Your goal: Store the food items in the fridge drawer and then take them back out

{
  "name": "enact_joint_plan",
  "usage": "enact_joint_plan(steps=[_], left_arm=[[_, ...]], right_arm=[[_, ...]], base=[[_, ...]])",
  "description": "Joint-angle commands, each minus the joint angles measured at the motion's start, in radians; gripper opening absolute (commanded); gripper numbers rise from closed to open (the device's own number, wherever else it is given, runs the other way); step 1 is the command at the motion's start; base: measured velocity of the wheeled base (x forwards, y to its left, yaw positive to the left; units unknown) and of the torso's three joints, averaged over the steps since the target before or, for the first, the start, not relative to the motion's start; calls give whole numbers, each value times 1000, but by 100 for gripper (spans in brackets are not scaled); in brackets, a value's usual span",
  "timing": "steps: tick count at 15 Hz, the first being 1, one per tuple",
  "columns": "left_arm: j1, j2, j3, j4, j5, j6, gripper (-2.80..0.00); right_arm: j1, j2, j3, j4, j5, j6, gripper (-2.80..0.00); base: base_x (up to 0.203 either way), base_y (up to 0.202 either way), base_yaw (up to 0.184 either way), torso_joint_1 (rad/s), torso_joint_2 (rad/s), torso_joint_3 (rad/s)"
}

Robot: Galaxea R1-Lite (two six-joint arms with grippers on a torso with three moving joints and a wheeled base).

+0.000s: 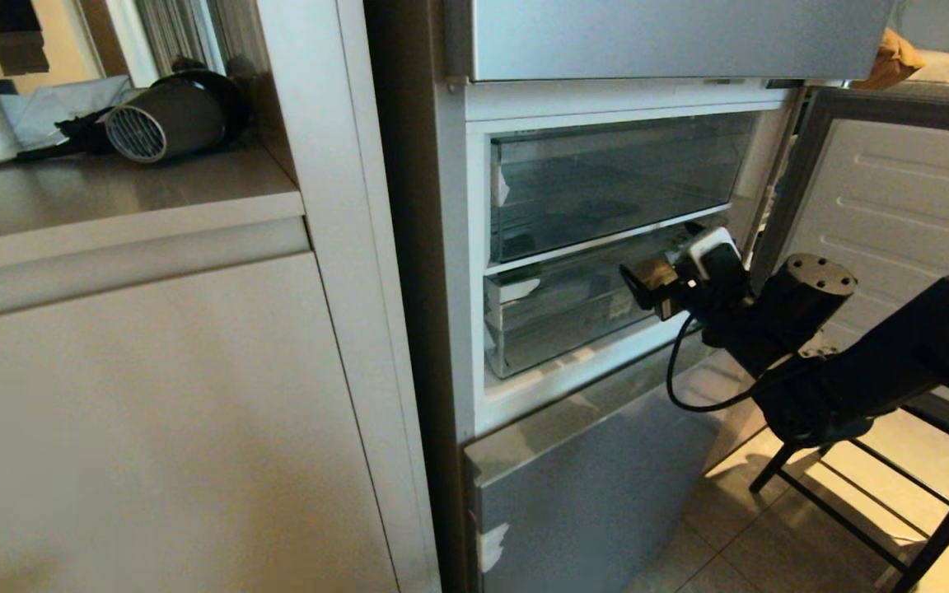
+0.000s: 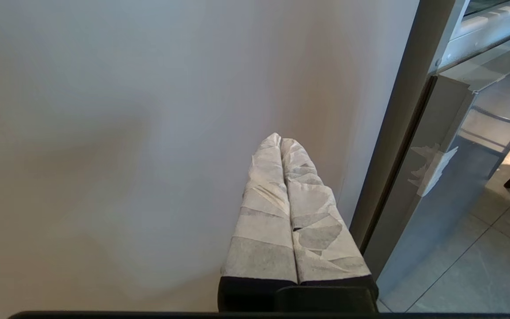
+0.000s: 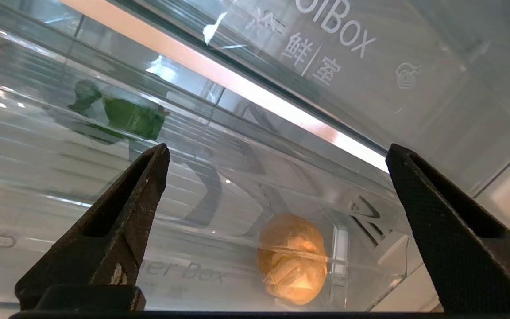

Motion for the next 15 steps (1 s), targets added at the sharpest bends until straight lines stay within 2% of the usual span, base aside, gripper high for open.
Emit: enact_joint_plan(steps=[1,15], left_arm=[[0,2,11,-1,0,1,-280],[0,2,11,-1,0,0,-280]], right_arm=[[0,12,-3,-6,0,-4,0],[0,21,-50,-7,-39,-5,0]], base=[[0,0,0,0,0,0],[0,0,0,0,0,0]])
